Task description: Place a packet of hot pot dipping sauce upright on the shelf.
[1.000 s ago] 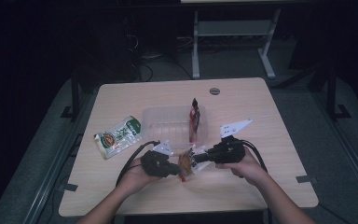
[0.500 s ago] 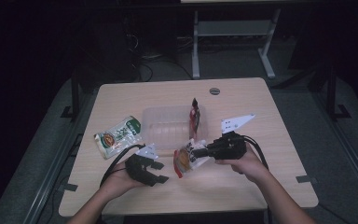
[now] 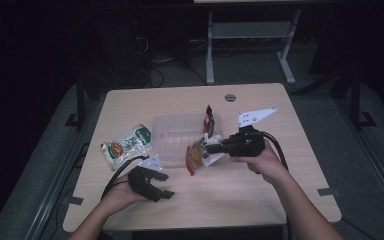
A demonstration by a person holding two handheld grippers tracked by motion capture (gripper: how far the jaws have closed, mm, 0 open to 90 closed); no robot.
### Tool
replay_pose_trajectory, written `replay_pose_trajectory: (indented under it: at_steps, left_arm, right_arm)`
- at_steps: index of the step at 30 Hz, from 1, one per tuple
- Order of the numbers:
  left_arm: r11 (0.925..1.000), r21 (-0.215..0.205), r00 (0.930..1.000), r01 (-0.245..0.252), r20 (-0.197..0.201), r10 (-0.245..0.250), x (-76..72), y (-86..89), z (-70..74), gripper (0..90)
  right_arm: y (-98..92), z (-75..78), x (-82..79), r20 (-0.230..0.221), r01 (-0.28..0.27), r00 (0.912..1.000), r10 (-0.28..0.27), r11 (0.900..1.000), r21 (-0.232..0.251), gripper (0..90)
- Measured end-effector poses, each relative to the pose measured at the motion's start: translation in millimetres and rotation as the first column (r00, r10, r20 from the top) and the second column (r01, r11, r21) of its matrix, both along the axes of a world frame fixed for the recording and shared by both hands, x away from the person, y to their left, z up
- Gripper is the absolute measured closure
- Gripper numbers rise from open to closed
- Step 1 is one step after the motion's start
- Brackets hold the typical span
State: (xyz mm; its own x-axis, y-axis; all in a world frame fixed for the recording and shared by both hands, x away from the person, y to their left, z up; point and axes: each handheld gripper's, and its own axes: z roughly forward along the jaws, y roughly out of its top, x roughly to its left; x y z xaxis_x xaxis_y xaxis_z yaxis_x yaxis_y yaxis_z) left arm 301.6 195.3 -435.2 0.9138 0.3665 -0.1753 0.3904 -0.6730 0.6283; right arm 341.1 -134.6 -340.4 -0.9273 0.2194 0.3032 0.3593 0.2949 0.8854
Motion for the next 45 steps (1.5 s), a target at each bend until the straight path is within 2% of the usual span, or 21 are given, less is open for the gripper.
replay_pose_trajectory:
  at_steps: [5,9,10,15,23,25,33,45]
  left_arm:
    - [0.9999,0.010,1.0000,-0.006,0.000,0.006,0.9,0.4,-0.3,30.7]
    - [0.9999,0.011,1.0000,-0.004,-0.001,0.004,0.7,-0.2,-0.4,30.7]
    - [0.9999,0.013,1.0000,0.001,0.009,-0.001,1.0,-0.5,-0.9,30.7]
    - [0.9997,0.022,1.0000,0.005,0.000,-0.005,0.1,-2.2,-1.9,30.7]
    - [0.9997,0.022,0.9999,0.012,-0.002,-0.012,0.0,-2.4,-3.1,30.7]
    - [0.9996,0.022,0.9999,0.015,-0.003,-0.015,0.0,-2.4,-3.2,30.7]
    - [0.9993,0.031,0.9998,0.020,-0.004,-0.020,0.0,-2.3,-2.9,30.7]
    - [0.9992,0.033,0.9997,0.023,-0.004,-0.023,0.0,-1.6,-3.0,30.7]
  right_arm:
    - [-3.6,14.7,9.0,0.016,0.031,0.9994,-0.032,0.999,0.027,89.6]
    - [-3.9,21.8,12.8,0.030,0.045,0.9985,-0.046,0.998,0.034,89.7]
    - [-3.7,23.9,14.3,0.033,0.051,0.9981,-0.052,0.998,0.034,89.7]
    - [-1.0,31.2,24.6,0.041,0.076,0.9962,-0.077,0.997,0.033,89.6]
    - [4.7,27.7,39.3,0.038,0.112,0.9929,-0.113,0.994,0.005,89.7]
    - [6.5,24.8,45.6,0.036,0.133,0.9906,-0.132,0.991,-0.021,89.6]
    - [8.8,15.0,60.1,0.024,0.180,0.9836,-0.179,0.982,-0.052,89.6]
    - [16.4,0.0,69.0,0.017,0.197,0.9804,-0.196,0.975,-0.107,89.5]
